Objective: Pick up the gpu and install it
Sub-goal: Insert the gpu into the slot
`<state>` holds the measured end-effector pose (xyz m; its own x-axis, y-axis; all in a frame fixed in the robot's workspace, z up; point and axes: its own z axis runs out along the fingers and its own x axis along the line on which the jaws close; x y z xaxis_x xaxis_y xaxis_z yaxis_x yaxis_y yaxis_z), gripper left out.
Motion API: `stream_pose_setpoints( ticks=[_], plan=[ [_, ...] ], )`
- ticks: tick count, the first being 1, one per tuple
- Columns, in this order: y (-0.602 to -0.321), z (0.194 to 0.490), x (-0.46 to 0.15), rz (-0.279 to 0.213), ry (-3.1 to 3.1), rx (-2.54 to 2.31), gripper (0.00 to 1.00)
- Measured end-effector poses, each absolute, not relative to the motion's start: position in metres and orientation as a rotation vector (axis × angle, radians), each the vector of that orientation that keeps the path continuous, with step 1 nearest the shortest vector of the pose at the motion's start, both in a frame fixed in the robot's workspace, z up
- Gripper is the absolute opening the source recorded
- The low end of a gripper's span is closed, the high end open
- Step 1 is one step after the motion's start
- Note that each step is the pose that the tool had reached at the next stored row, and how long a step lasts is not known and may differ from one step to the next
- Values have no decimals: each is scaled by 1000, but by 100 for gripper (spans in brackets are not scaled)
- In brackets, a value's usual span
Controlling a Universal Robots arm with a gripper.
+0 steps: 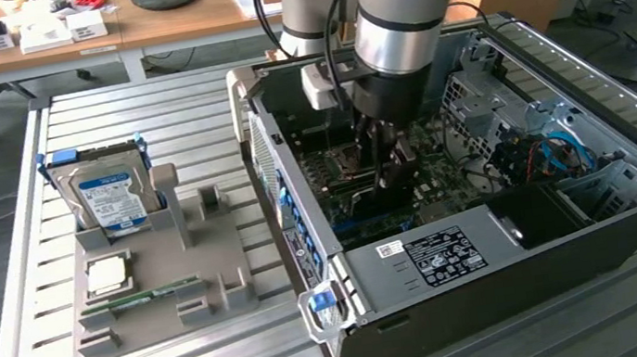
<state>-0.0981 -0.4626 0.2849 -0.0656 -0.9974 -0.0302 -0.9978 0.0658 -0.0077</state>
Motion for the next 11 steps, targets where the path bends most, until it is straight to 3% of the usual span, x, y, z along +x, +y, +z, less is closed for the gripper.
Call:
stream_pose_setpoints(
  ticks=[11],
  plan=[
    [-461, 295, -98, 17, 2276, -2131, 57]
  ],
)
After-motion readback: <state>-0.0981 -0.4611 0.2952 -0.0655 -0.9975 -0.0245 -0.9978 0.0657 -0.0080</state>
